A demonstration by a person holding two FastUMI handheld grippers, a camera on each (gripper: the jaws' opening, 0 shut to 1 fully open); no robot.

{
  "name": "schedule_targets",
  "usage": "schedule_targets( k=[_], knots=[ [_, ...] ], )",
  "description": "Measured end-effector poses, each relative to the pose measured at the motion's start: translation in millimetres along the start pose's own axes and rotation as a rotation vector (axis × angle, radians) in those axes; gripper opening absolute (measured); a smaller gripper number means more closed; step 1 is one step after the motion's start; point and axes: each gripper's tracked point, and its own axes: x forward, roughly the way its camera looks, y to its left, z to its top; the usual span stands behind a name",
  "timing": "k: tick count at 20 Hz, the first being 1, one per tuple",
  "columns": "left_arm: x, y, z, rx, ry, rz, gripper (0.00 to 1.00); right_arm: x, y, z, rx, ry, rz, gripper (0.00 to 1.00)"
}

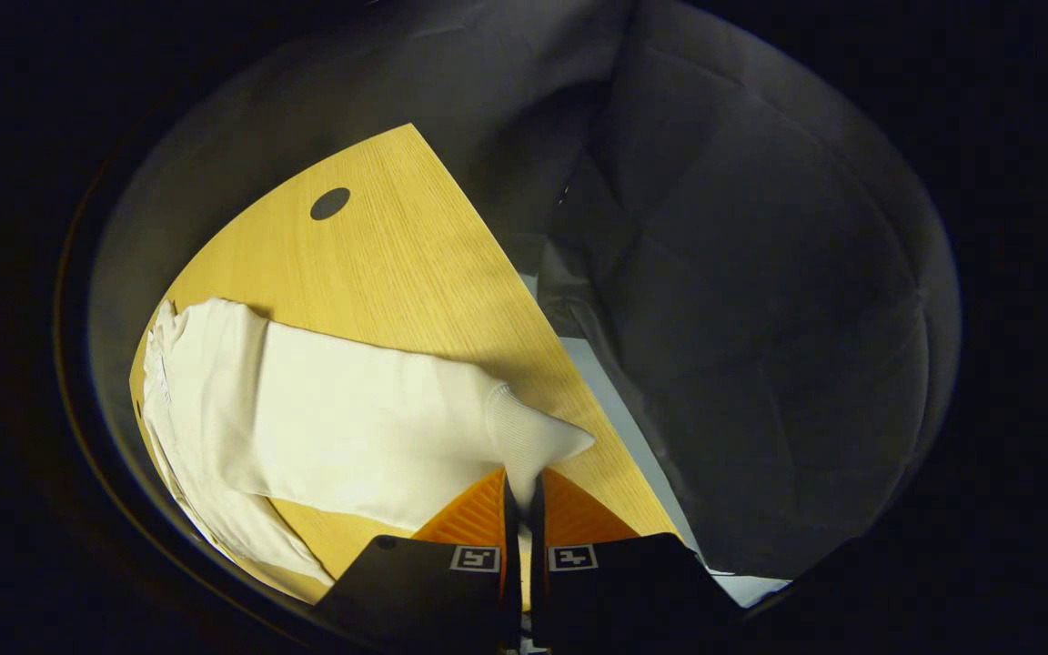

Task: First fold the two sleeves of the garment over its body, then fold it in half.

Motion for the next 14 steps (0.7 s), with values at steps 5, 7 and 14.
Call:
schedule_targets(
  k=[5,7,14],
  knots=[
    [3,-6,7,0.009,-0.036,-0.064,0.98,-41,16,11,0.015,-0.067,0.026,0.05],
    [5,-5,12,0.005,-0.054,-0.087,0.98,-60,26,19,0.0,-0.102,0.032,0.04],
    [17,21,15,-0.033,-0.076,-0.114,0.98,-137,99,40,-0.074,-0.207,0.096,0.04]
  ],
)
